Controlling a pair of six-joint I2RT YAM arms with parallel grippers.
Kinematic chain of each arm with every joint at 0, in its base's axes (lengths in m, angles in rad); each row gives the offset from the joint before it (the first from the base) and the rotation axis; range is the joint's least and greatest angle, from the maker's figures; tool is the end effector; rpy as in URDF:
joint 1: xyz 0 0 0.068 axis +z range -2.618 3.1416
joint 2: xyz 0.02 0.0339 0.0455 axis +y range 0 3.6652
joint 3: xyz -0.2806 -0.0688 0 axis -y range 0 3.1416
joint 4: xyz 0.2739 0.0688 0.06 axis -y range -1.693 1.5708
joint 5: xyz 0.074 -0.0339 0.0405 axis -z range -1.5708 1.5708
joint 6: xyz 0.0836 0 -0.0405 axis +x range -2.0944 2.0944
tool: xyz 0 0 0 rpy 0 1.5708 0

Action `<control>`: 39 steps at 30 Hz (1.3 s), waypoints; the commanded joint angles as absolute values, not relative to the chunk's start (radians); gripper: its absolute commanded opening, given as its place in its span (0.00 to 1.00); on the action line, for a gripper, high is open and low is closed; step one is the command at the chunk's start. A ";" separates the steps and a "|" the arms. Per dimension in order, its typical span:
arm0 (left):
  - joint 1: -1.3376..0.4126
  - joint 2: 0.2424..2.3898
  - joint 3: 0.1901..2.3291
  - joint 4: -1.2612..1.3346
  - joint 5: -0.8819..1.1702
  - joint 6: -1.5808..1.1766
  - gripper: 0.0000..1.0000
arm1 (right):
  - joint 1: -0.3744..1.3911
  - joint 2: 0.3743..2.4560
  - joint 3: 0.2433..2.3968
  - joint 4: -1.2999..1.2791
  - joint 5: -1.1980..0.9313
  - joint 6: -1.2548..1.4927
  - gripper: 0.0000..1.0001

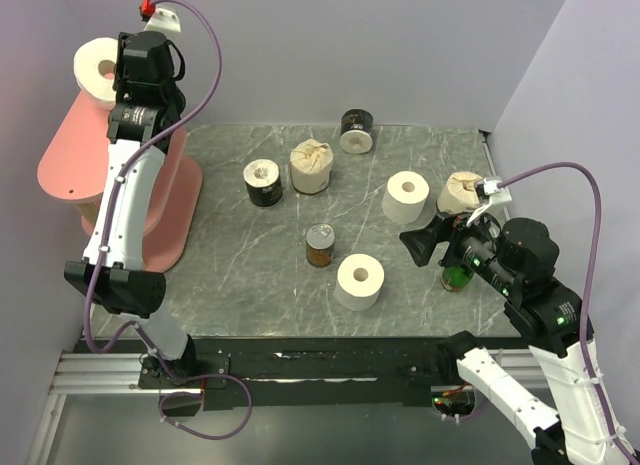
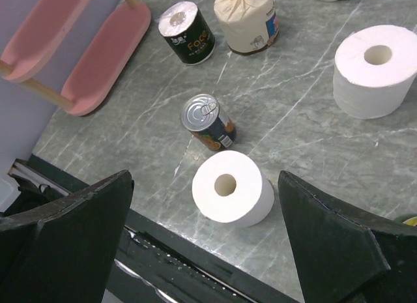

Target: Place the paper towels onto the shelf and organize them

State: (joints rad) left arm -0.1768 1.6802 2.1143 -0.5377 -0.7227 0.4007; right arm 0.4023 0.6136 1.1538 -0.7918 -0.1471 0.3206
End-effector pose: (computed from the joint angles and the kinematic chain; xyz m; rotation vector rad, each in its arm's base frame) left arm 0.4132 -0.0177 0.5479 -0.0676 1.7052 0.7694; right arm 0.1299 0.0686 0.4284 -0.1826 1.8587 0.6398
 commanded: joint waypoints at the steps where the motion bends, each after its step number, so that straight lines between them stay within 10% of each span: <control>1: -0.166 1.683 2.203 -0.431 -0.715 0.436 0.35 | 0.402 0.604 1.223 -0.793 -0.126 0.305 0.99; 39: -0.160 1.735 2.235 -0.420 -0.706 0.422 0.57 | 0.400 0.584 1.229 -0.805 -0.078 0.275 0.99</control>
State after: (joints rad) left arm -0.1623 1.7329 2.1815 -0.4908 -0.6964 0.4061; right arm 0.4023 0.6174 1.1805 -0.8131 -0.0937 0.2897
